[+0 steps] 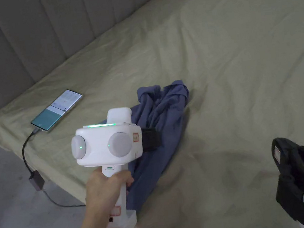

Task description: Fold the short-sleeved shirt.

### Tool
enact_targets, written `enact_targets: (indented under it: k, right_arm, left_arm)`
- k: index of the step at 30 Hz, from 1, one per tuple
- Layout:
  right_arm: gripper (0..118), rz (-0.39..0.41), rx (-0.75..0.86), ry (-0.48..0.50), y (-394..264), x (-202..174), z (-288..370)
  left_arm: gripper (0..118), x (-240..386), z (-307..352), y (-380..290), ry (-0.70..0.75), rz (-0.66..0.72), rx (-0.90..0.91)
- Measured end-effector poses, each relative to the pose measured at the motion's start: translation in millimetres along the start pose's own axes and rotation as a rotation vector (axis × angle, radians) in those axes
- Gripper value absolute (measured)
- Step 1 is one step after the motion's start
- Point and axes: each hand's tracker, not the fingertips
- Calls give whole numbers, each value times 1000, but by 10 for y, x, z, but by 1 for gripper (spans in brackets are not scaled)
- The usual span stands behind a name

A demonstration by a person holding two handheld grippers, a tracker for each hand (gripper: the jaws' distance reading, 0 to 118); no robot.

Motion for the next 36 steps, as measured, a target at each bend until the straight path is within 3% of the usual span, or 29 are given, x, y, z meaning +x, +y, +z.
enact_targets:
  k: [3, 4, 7, 8, 16, 25, 31, 36]
  right_arm:
    - [0, 8, -13, 1, -6, -14, -34]
    - [0, 5, -18, 2, -7, -14, -43]
    - [0, -11, -33, 8, -4, -14, -50]
    - [0, -13, -34, 9, -3, -14, -45]
    - [0, -9, -20, -15, 4, 110, 178]
    - [0, -55, 86, -115, 118, 455, 804]
    - [0, -89, 160, -204, 157, 695, 1343]
    - [0, -85, 216, -318, 157, 916, 1809]
  left_arm:
    - [100, 18, -69, -68, -5, 22, -9]
    - [96, 41, -41, -75, 61, 3, 22]
    - [33, 76, 73, -56, 45, 2, 36]
    - [24, 83, 56, -44, 44, 6, 26]
    - [16, 79, 274, 37, 25, 21, 15]
    - [16, 139, 1245, 324, -46, -14, 190]
    - [16, 835, 2410, 645, -114, -188, 403]
    - [16, 1624, 3278, 788, -320, -308, 564]
